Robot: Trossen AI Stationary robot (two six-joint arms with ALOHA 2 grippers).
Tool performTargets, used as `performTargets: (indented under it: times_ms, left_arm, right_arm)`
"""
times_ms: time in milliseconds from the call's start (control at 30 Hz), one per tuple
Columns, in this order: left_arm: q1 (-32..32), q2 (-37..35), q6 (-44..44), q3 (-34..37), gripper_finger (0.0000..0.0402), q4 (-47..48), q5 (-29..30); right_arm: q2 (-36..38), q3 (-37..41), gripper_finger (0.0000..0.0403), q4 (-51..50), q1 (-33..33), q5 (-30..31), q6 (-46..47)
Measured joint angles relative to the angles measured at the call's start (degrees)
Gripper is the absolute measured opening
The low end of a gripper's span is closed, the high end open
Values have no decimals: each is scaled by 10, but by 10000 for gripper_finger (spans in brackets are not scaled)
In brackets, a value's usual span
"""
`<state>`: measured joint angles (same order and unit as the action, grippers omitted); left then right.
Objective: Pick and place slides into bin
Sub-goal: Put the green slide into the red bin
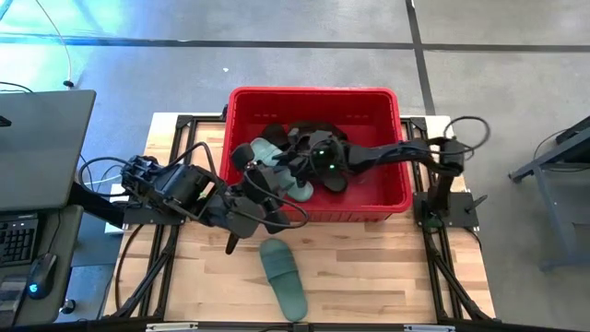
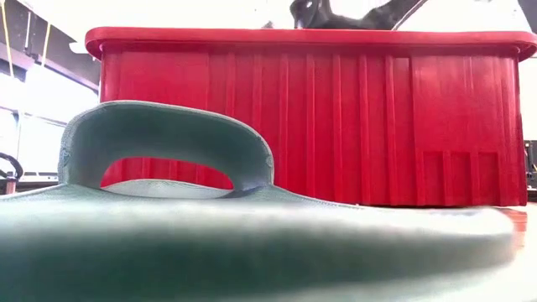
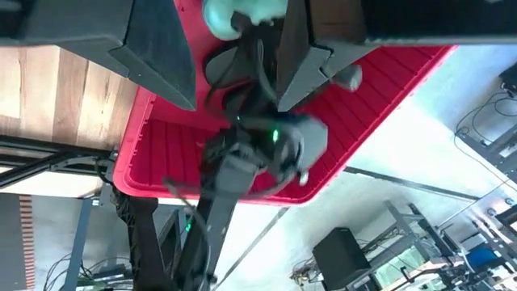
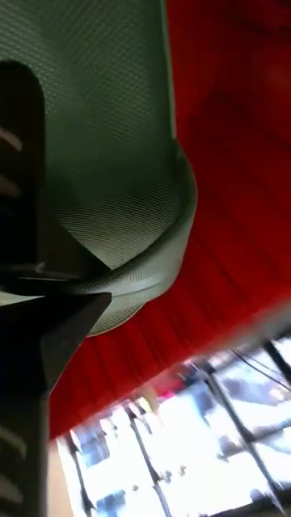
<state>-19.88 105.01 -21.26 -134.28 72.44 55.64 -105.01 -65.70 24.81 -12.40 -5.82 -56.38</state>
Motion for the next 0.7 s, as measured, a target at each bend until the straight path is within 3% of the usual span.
performTargets:
  times_ms: [167, 333, 467, 600, 700]
  left_arm:
    - [0, 0, 0, 0, 159, 0, -10]
    - [0, 0, 0, 0, 159, 2, -11]
    - [0, 0, 0, 0, 159, 8, -22]
    - [0, 0, 0, 0, 159, 10, -65]
    - [0, 0, 0, 0, 159, 11, -102]
  right_arm:
    - [-54, -29, 42, -44, 4, 7, 70]
    - [-72, -58, 88, -94, 15, -48, 114]
    - [-72, -85, 129, -128, 29, -54, 121]
    - [-71, -123, 169, -187, 42, -12, 160]
    - [-71, -170, 194, -265, 52, 54, 177]
